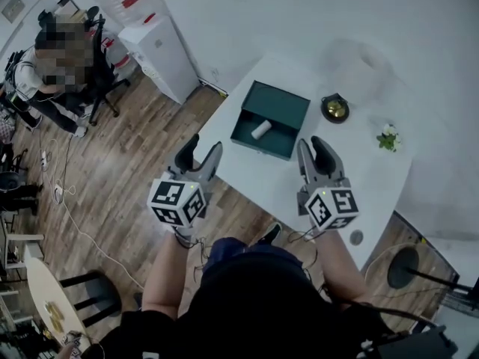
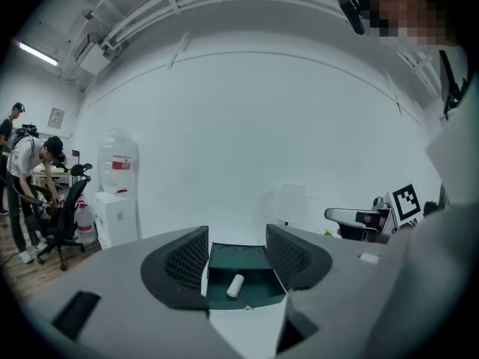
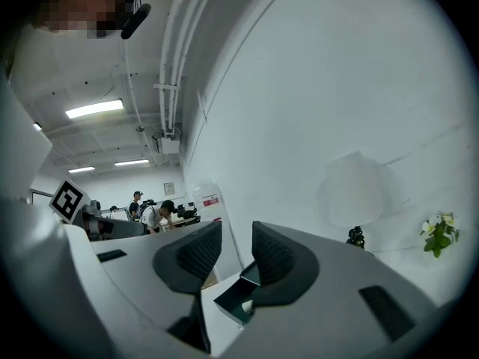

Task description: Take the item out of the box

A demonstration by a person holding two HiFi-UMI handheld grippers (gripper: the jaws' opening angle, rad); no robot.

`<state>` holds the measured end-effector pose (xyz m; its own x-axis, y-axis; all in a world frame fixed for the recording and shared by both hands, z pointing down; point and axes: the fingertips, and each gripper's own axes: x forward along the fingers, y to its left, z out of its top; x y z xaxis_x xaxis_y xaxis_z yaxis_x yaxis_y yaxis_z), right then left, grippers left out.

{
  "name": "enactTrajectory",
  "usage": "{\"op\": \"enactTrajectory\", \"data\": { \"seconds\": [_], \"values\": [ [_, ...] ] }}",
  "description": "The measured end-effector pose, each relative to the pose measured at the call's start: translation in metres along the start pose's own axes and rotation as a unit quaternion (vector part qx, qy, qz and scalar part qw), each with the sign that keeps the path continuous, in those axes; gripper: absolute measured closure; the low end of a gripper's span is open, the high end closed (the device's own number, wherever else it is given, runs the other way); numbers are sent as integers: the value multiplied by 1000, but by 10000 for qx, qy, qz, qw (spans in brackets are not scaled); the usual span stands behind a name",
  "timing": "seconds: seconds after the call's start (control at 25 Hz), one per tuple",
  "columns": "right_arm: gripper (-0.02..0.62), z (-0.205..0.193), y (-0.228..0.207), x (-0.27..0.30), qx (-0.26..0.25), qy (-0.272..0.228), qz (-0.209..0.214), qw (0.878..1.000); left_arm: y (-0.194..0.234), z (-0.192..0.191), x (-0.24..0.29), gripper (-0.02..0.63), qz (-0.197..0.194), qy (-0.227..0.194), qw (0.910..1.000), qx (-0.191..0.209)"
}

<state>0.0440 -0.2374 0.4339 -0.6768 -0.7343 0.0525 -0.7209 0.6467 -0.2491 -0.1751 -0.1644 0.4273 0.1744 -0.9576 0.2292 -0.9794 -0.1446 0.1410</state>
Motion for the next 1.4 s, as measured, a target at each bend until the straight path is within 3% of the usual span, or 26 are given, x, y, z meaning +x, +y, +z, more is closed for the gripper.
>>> {"op": "enactTrajectory", "data": {
  "seconds": [0.24,0.52,0.8,1.12,1.28,1.4],
  "values": [
    [466,-1,-39,9,81,21,-295,9995,-4,-26,68,368,-317,444,9984,113],
    [474,9,-83,3,-48,-70,-1267,9919,-8,-81,164,368,-1100,1203,9863,245],
    [479,0,-103,1,-84,13,-2187,9758,-2,-165,235,368,-1713,2249,9580,490],
    [480,-28,-111,-19,83,125,-2721,9621,1,-246,273,368,-1634,3382,9212,1011],
    [482,-27,-118,-28,141,15,-2800,9599,-7,-246,293,368,-1668,3422,9146,1361],
    [483,-28,-124,-34,196,-33,-2838,9587,-13,-256,301,368,-1748,3615,9020,1589]
  ]
}}
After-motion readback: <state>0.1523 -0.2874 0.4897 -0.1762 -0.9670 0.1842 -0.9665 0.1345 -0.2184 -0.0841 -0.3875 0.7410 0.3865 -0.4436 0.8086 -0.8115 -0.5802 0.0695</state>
